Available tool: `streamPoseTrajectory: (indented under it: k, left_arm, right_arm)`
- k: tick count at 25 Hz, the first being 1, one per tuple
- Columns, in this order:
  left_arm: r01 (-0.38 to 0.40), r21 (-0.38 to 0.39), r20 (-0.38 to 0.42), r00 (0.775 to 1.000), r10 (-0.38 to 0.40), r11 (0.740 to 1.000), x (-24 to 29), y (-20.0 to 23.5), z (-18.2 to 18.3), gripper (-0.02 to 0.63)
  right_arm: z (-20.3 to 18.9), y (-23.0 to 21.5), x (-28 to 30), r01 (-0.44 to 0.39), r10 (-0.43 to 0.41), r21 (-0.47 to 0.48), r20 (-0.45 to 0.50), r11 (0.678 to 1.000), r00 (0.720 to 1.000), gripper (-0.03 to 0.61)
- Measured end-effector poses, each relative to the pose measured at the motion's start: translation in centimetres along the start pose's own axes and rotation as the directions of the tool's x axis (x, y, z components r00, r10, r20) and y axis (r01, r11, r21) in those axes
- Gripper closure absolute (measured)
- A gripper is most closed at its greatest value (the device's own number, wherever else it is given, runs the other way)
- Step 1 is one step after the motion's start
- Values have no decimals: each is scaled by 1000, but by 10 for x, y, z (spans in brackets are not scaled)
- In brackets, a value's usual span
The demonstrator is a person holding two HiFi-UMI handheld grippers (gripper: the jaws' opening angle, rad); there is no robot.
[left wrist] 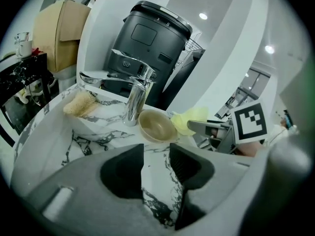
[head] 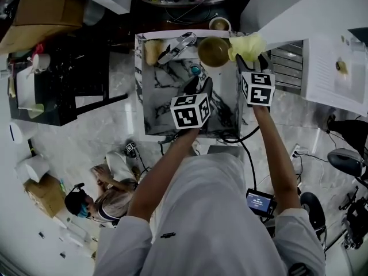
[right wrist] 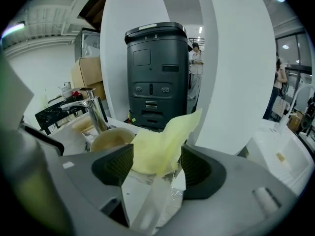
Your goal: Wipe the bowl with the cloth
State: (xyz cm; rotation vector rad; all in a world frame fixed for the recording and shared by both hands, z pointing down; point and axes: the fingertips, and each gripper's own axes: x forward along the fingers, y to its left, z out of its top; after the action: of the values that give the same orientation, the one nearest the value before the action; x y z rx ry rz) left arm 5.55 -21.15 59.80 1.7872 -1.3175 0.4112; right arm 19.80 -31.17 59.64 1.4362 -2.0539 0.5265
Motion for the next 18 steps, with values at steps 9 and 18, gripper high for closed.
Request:
streamPoseTrajectory:
  k: [9,18]
  left_arm:
    - [33,47,-5,999,-33,998,-13,-8,0,442]
    - [81,120,-7,997,-81,990,-38,-10,0,591]
  right_arm:
    - [-1,-7,-28,72,-72,17,17,997,997,276]
    - [11,3,-67,110,-113,32,79,993,991,340]
